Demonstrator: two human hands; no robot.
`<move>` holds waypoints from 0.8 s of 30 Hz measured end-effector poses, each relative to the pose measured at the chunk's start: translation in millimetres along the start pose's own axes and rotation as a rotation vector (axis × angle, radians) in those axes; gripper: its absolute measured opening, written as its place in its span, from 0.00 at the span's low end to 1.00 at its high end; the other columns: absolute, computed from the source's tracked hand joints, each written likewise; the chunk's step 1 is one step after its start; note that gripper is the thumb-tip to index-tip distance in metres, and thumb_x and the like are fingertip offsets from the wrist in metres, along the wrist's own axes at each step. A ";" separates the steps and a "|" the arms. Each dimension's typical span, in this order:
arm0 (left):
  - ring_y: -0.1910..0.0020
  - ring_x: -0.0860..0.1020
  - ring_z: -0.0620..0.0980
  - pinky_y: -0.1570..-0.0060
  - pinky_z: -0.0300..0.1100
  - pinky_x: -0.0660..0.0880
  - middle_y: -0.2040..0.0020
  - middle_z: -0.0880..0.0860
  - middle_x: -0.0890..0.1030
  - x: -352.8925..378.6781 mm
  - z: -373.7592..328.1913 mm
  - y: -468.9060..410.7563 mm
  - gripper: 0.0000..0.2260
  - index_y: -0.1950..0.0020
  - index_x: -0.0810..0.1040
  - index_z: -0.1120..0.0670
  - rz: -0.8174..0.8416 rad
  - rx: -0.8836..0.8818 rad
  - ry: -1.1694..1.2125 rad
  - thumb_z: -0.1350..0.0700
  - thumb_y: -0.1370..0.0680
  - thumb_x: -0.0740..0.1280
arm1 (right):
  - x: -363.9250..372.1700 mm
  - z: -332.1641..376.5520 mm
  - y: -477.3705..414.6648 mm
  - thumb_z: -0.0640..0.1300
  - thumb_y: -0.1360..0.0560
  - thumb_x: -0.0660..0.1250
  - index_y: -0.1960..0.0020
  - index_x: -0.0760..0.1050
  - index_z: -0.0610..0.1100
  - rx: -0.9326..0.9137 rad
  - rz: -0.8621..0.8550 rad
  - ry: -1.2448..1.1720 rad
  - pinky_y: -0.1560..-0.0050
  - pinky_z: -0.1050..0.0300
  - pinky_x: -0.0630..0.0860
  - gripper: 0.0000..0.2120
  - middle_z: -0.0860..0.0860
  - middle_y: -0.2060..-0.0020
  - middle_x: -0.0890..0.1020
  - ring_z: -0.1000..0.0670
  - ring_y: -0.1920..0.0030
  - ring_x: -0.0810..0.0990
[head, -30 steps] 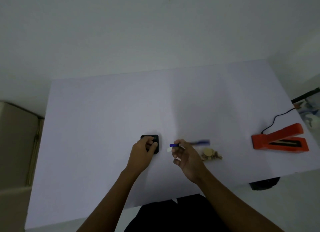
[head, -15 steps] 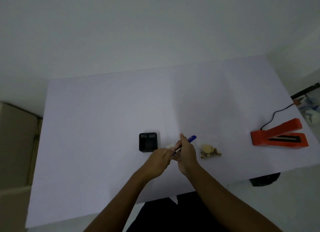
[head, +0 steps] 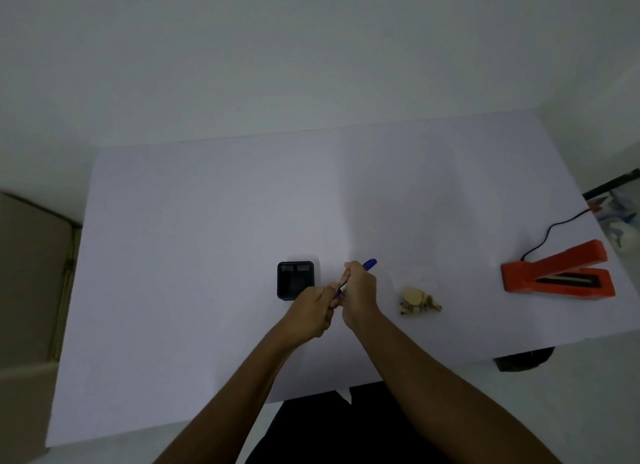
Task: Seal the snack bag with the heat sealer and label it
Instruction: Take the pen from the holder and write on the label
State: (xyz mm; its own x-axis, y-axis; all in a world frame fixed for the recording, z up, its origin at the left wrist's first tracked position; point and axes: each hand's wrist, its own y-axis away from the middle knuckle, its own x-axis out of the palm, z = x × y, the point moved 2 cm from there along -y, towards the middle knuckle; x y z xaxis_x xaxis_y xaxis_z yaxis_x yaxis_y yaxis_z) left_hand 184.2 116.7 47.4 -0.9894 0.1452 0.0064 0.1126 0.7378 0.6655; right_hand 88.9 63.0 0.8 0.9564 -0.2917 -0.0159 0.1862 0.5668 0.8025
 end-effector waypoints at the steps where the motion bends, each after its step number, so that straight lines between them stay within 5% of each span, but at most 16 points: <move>1: 0.79 0.62 0.44 0.77 0.35 0.61 0.74 0.50 0.67 -0.1 -2.0 1.2 0.22 0.68 0.68 0.53 0.003 -0.009 0.013 0.47 0.16 0.53 | 0.6 0.1 -1.1 0.41 0.25 0.62 0.71 0.65 0.44 0.007 -0.002 -0.001 0.71 0.58 0.68 0.16 0.49 0.76 0.67 0.50 0.74 0.67; 7: 0.76 0.64 0.44 0.74 0.38 0.62 0.73 0.48 0.68 -19.8 -4.7 26.1 0.20 0.69 0.66 0.52 -0.031 0.158 0.004 0.51 0.16 0.55 | -49.3 45.2 -24.9 0.40 0.27 0.61 0.69 0.65 0.44 0.034 -0.237 -0.085 0.77 0.62 0.59 0.12 0.48 0.73 0.67 0.50 0.76 0.63; 14: 0.60 0.79 0.48 0.58 0.44 0.77 0.58 0.49 0.80 -8.2 -12.5 9.8 0.16 0.50 0.75 0.49 -0.165 0.333 -0.433 0.39 0.21 0.57 | -12.4 60.0 8.5 0.42 0.23 0.61 0.70 0.68 0.44 -0.113 -0.054 -0.002 0.76 0.60 0.62 0.16 0.50 0.76 0.69 0.53 0.78 0.65; 21: 0.61 0.80 0.51 0.56 0.48 0.80 0.55 0.55 0.82 -3.6 -10.9 -7.8 0.11 0.50 0.75 0.57 -0.252 0.411 -0.932 0.53 0.16 0.56 | -1.7 34.3 14.2 0.41 0.25 0.61 0.70 0.69 0.41 -0.065 -0.070 -0.014 0.76 0.60 0.63 0.15 0.48 0.76 0.70 0.52 0.78 0.65; 24: 0.61 0.79 0.48 0.57 0.41 0.77 0.56 0.56 0.80 -0.9 -13.3 -4.7 0.08 0.50 0.75 0.60 -0.159 0.406 -0.843 0.60 0.17 0.58 | -7.3 34.0 3.9 0.41 0.25 0.60 0.68 0.68 0.42 -0.011 -0.130 -0.053 0.75 0.59 0.62 0.13 0.48 0.75 0.70 0.51 0.76 0.65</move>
State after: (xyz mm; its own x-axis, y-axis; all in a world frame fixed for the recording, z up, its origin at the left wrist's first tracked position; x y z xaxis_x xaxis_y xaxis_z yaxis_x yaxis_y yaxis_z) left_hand 183.4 104.4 54.2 -0.6212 0.3341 -0.7089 0.1623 0.9398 0.3007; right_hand 75.1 41.2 24.3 0.9109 -0.4031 -0.0880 0.3106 0.5295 0.7894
